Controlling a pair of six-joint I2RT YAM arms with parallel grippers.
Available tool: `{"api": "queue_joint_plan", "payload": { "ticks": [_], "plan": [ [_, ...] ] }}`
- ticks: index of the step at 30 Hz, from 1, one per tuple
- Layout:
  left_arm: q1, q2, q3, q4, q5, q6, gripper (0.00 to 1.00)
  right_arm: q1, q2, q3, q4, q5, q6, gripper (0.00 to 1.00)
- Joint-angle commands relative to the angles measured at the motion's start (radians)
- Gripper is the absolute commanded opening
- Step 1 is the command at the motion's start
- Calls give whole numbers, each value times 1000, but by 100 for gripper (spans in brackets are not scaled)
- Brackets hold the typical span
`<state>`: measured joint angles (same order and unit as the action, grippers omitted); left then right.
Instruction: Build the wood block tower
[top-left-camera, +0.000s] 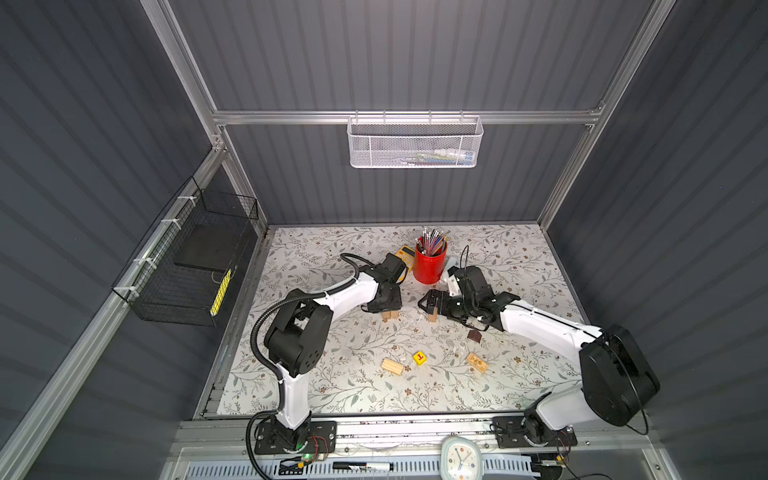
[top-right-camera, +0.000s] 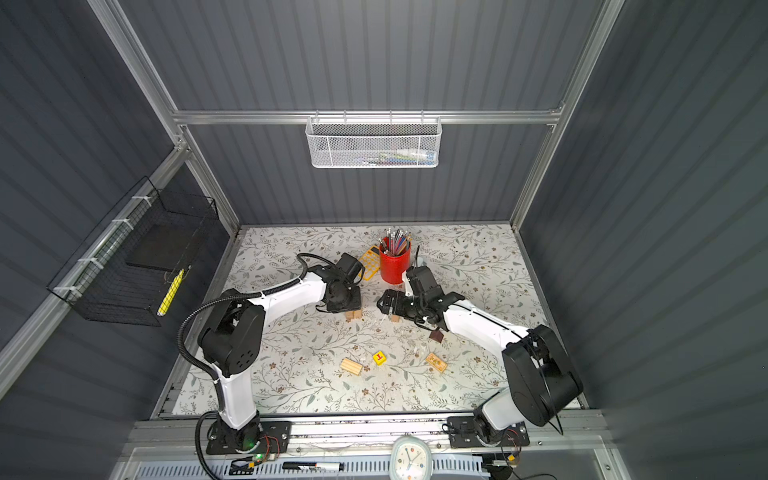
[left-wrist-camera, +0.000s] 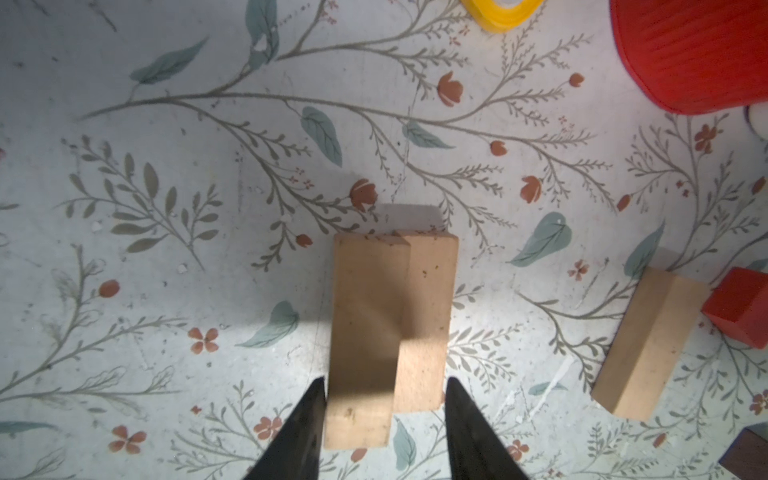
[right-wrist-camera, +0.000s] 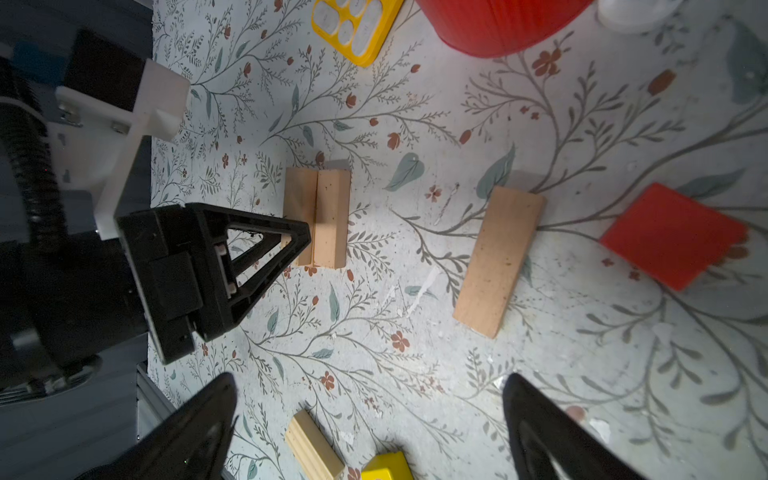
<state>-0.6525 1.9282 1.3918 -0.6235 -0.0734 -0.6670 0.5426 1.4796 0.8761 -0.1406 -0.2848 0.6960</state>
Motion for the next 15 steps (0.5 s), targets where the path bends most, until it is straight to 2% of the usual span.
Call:
{"api": "queue_joint_plan", "payload": {
  "ticks": [1,15],
  "plan": [
    [7,2,-4,-24,2,-12,48,-4,-16,-8,9,-4,3,99],
    [8,-58,-7,-19,-7,2,51,-4,-16,9,-30,18,-16,99]
  ]
}}
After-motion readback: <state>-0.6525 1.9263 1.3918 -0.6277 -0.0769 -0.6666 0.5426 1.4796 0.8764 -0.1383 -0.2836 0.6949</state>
